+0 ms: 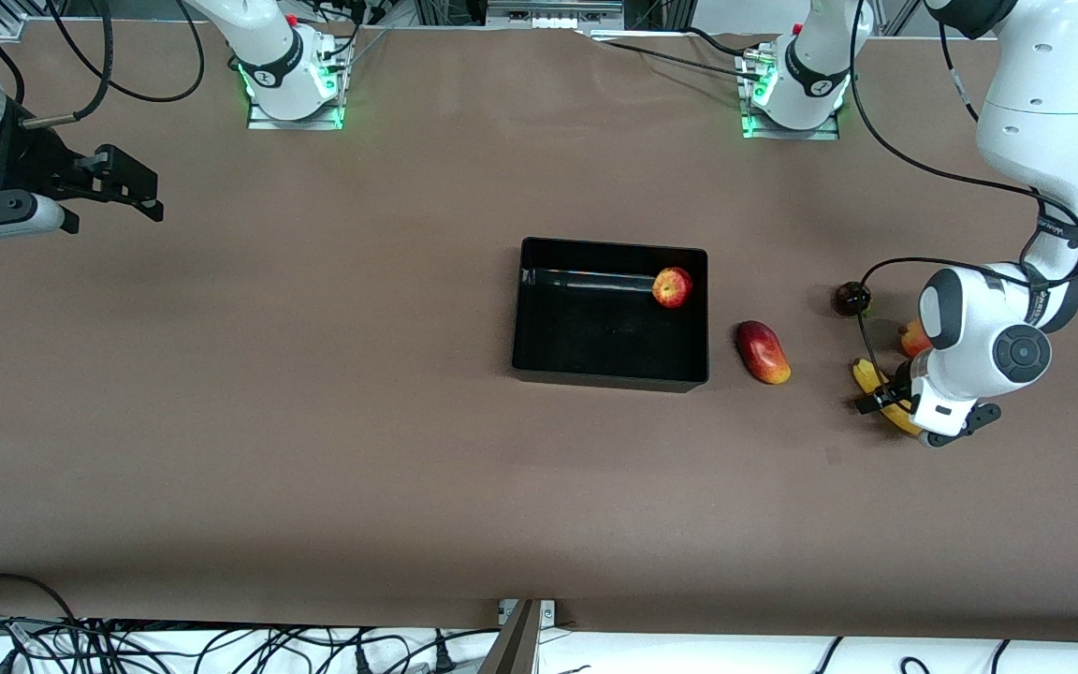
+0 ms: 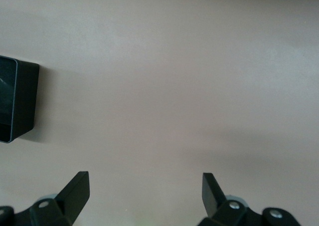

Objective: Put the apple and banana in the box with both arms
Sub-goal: 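Move the left gripper to the yellow banana and grasp it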

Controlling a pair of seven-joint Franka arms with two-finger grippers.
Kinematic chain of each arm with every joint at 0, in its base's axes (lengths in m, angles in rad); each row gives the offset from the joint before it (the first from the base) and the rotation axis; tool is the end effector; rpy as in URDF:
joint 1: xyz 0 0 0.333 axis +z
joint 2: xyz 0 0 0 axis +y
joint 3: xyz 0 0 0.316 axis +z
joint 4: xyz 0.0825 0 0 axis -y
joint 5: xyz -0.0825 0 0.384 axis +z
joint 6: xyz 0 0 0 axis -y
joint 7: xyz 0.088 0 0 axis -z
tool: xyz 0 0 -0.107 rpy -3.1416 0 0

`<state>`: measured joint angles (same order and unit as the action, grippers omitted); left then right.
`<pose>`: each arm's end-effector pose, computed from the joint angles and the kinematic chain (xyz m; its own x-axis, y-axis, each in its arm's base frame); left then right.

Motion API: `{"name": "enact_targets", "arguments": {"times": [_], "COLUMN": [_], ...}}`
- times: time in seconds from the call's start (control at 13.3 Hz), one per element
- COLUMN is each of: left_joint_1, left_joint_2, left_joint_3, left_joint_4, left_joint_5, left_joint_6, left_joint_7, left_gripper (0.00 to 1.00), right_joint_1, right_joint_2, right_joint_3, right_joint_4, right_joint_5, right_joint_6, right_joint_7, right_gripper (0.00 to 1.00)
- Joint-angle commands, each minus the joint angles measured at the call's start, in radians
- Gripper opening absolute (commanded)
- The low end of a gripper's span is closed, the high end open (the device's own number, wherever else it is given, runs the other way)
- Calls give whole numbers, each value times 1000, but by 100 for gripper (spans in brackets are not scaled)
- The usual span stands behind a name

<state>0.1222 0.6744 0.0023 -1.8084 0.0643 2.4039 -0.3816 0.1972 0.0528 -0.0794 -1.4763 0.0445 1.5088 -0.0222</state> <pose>0.6364 0.0800 0.1616 0.8952 0.4417 -0.0589 0.4379 -0.8965 -0.0676 0.5604 0.0727 0.6341 0.9896 0.1423 -0.0192 0.1414 -0.9891 -0.0407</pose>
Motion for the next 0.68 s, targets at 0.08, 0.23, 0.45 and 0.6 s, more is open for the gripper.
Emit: {"name": "enact_targets", "arguments": {"times": [0.08, 0.23, 0.45, 0.6], "left_joint_1": [-3, -7, -24, -62], "left_joint_2": [-27, -39, -94, -104], "left_joint_3": [-11, -15, -56, -116], "left_joint_4": [-12, -5, 90, 241], "left_joint_5": [19, 19, 6, 6], "left_joint_6": [-3, -14, -243, -516], "left_joint_7": [10, 4, -29, -177], "left_gripper": [4, 0, 0, 0], "right_joint_1": [-1, -1, -1, -1], "right_joint_2": [-1, 1, 1, 1], "right_joint_3": [0, 0, 0, 0], "right_joint_4": [14, 14, 14, 14], "right_joint_5": [17, 17, 17, 17], "right_joint_6": [-4, -4, -4, -4], "right_joint_7": [-2, -2, -2, -2], "right_gripper": [100, 100, 100, 100]}}
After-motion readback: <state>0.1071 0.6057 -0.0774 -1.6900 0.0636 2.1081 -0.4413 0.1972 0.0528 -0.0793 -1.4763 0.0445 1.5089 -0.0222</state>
